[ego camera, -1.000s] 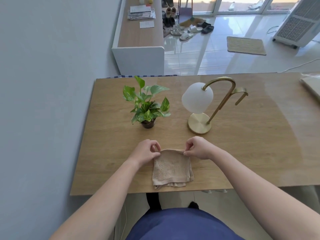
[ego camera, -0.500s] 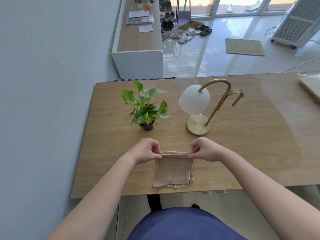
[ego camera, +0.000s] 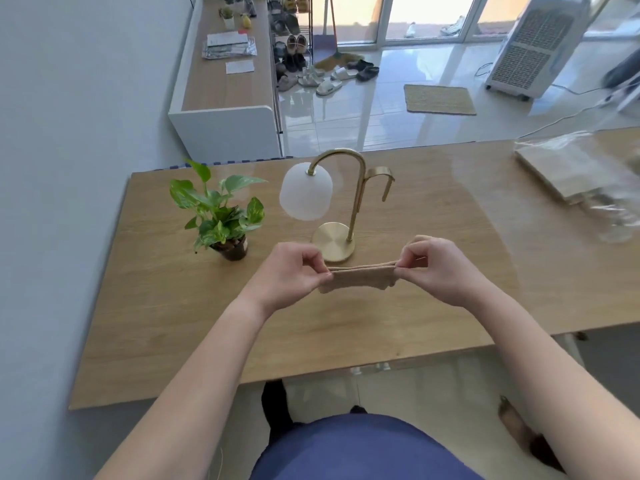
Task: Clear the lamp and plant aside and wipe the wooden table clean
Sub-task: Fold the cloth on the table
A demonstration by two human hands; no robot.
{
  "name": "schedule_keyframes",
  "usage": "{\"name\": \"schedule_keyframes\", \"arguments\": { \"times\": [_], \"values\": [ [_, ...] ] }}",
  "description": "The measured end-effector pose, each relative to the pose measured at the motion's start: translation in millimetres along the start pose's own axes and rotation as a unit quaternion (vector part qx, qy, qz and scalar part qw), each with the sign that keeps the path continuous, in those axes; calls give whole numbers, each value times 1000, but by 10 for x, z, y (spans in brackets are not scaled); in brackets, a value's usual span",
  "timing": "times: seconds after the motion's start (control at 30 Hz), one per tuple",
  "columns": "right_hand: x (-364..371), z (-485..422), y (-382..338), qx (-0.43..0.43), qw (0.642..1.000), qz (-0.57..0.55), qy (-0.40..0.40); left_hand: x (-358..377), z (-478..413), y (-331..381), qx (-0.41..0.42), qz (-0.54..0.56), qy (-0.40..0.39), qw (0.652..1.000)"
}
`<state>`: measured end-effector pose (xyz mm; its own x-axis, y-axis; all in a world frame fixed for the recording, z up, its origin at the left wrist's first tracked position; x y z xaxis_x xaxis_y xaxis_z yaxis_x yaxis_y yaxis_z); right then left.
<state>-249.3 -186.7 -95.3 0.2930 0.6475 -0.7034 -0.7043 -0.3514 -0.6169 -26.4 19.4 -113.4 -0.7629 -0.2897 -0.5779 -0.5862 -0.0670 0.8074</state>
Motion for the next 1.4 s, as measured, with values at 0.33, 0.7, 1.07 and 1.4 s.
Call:
{"name": "schedule_keyframes", "arguments": {
  "times": [0.33,0.7,1.07,1.4],
  "values": [
    [-199,351,984,58,989,-102,-92,785,93,397,-41,106,-97,989],
    [170,-607,1278,117,988,35,-99,1400,-514,-315,-106,26,-68,992],
    [334,-860,1271,119,992,15,-43,1582,-620,-529,-122,4,13,992],
    [771,-297,1268,-36,987,114,109,1895,-218,-374,26,-216,-12,976]
  ]
}}
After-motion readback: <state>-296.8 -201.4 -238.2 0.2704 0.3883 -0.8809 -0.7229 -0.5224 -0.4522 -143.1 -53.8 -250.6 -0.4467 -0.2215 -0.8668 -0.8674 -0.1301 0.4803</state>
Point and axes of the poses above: each hand's wrist, its own z-axis away from the middle knuckle, its own x-axis out of the palm, y = z × x, the point moved 1 cm from there along -z, towards the middle knuckle, and after that the axes turned 15 degrees about x, right-handed, at the moved point
